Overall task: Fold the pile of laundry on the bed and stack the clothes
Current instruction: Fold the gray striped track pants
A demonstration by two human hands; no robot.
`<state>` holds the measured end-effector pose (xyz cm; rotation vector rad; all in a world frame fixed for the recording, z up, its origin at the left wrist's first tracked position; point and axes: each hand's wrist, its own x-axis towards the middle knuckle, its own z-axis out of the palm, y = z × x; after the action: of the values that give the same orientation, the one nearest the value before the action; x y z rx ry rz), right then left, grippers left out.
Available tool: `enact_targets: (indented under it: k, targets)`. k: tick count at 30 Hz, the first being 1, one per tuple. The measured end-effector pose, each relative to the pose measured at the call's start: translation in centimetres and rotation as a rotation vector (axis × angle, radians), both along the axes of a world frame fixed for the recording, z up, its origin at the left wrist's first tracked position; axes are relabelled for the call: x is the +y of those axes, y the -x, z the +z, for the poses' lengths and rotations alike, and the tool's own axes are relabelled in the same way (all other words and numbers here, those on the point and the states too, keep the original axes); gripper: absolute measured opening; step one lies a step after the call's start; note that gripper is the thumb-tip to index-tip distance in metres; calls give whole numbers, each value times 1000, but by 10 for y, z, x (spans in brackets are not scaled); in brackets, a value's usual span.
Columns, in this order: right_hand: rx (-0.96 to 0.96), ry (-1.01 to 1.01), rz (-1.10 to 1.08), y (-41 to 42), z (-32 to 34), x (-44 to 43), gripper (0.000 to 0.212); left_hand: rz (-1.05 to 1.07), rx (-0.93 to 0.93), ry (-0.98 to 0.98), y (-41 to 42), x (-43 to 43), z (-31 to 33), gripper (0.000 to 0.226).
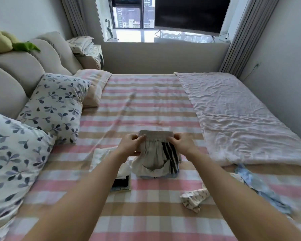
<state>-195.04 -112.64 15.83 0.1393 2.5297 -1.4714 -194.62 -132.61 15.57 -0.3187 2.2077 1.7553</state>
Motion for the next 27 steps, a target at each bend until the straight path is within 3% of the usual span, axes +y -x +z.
enact_targets:
  k: [6, 10, 13, 17, 22, 25, 27]
  targets:
    - [-125, -10, 35, -56, -118, -2, 31, 24, -155, -14, -60, -2, -125, 31]
    - [-91, 126, 24, -121, -189, 1, 7, 19, -128, -115, -118, -9, -198, 13]
    - [-119, 213, 12, -178, -236, 3, 10, -18, -93, -177, -171, -15, -245, 21]
    - [-165, 126, -91, -245, -304, 1, 19, -30, -81, -88, -234, -12, -304, 34]
    - [-302, 203, -230, -280, -361, -2, 42, -53, -159, -15, -272, -3, -356, 48]
    - [-425, 354, -441, -280, -378, -5, 42, 195, -352, -158, -269, 8, -374, 46]
    - [-441, 403, -577, -273, -383, -9, 20, 440, -487, -314, -257, 18, -381, 25]
